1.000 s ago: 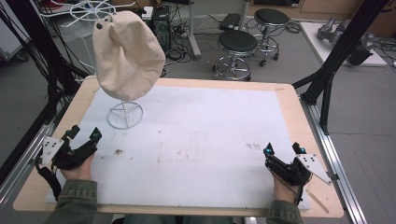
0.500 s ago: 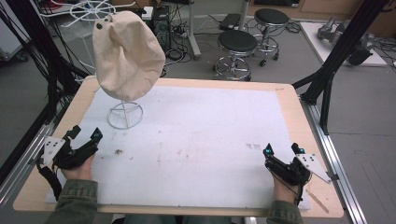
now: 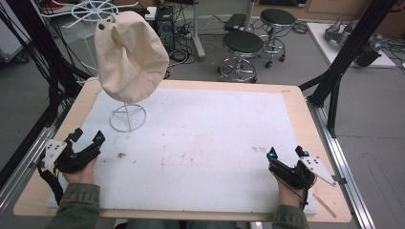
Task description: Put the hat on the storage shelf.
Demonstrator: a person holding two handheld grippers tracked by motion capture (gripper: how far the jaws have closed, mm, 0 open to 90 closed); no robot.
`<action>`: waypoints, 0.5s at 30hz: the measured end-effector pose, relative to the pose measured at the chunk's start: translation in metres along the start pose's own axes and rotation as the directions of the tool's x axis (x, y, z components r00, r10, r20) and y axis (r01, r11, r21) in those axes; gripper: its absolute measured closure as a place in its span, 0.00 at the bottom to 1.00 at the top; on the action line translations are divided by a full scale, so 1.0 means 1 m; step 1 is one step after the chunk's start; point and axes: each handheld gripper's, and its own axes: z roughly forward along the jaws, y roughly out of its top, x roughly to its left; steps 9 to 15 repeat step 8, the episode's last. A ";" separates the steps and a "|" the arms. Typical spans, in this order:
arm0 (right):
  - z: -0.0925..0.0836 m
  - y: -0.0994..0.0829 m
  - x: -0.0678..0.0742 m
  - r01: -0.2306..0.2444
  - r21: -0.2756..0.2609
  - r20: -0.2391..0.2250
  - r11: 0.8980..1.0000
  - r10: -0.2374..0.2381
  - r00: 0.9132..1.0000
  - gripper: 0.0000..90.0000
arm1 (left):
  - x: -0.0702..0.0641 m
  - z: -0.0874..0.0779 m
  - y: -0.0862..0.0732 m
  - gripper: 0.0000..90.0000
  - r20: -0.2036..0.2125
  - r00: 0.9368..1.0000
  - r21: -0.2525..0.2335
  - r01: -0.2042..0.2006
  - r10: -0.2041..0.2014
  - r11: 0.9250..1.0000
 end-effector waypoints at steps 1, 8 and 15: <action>0.000 0.000 0.000 0.001 0.001 -0.001 1.000 -0.001 1.000 0.05 | 0.000 0.000 0.000 0.23 0.000 1.000 0.000 0.000 0.000 1.000; 0.001 0.000 0.000 0.005 0.004 -0.002 1.000 -0.005 1.000 0.05 | 0.000 0.001 0.000 0.23 -0.001 1.000 -0.001 0.002 -0.002 1.000; 0.001 0.000 0.000 0.005 0.004 -0.002 1.000 -0.005 1.000 0.05 | 0.000 0.001 0.000 0.23 -0.001 1.000 -0.001 0.002 -0.002 1.000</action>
